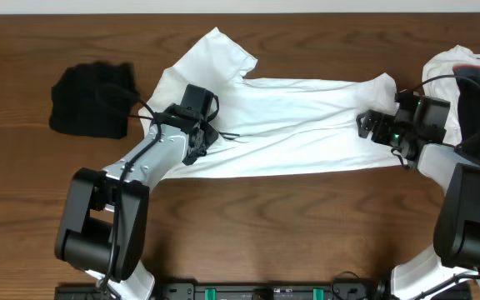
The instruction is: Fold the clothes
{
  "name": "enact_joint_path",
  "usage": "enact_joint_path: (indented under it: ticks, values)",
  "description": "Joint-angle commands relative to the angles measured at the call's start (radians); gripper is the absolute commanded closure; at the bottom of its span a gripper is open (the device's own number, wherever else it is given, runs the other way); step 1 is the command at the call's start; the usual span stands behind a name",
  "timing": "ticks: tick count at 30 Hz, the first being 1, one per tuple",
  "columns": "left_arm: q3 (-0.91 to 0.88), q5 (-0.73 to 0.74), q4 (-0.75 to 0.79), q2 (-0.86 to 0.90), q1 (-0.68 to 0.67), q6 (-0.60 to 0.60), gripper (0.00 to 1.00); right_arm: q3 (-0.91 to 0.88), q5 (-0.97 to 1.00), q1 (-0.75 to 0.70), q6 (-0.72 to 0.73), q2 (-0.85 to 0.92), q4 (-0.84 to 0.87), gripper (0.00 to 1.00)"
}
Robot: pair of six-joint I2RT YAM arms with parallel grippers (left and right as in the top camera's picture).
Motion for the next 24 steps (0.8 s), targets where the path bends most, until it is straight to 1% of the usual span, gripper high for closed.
enact_joint_path:
  ticks: [1, 5, 8, 14, 16, 18, 19, 24]
  values:
    - [-0.011, -0.027, 0.001, 0.011, 0.000, 0.002, 0.49, -0.020, 0.027, -0.003, 0.005, 0.014, -0.027, 0.01]
    - [-0.011, -0.026, 0.001, 0.017, 0.000, -0.016, 0.50, -0.020, 0.027, -0.003, 0.005, 0.014, -0.027, 0.01]
    - [-0.011, -0.026, 0.001, 0.024, 0.000, -0.051, 0.50, -0.020, 0.027, -0.003, 0.005, 0.014, -0.027, 0.01]
    - [-0.011, -0.026, 0.012, 0.029, 0.000, -0.058, 0.50, -0.020, 0.027, -0.003, 0.005, 0.014, -0.027, 0.01]
    - [-0.011, -0.026, 0.019, 0.029, 0.001, -0.058, 0.60, -0.020, 0.027, -0.003, 0.005, 0.014, -0.027, 0.01]
    - [-0.011, -0.026, 0.026, 0.029, 0.000, -0.058, 0.81, -0.020, 0.027, -0.003, 0.005, 0.014, -0.027, 0.01]
    - [-0.011, -0.026, 0.028, 0.029, 0.001, -0.058, 0.94, -0.020, 0.027, -0.003, 0.005, 0.014, -0.027, 0.01]
    - [-0.005, -0.026, 0.047, 0.027, 0.001, -0.056, 0.94, -0.020, 0.027, -0.003, 0.005, 0.014, -0.027, 0.01]
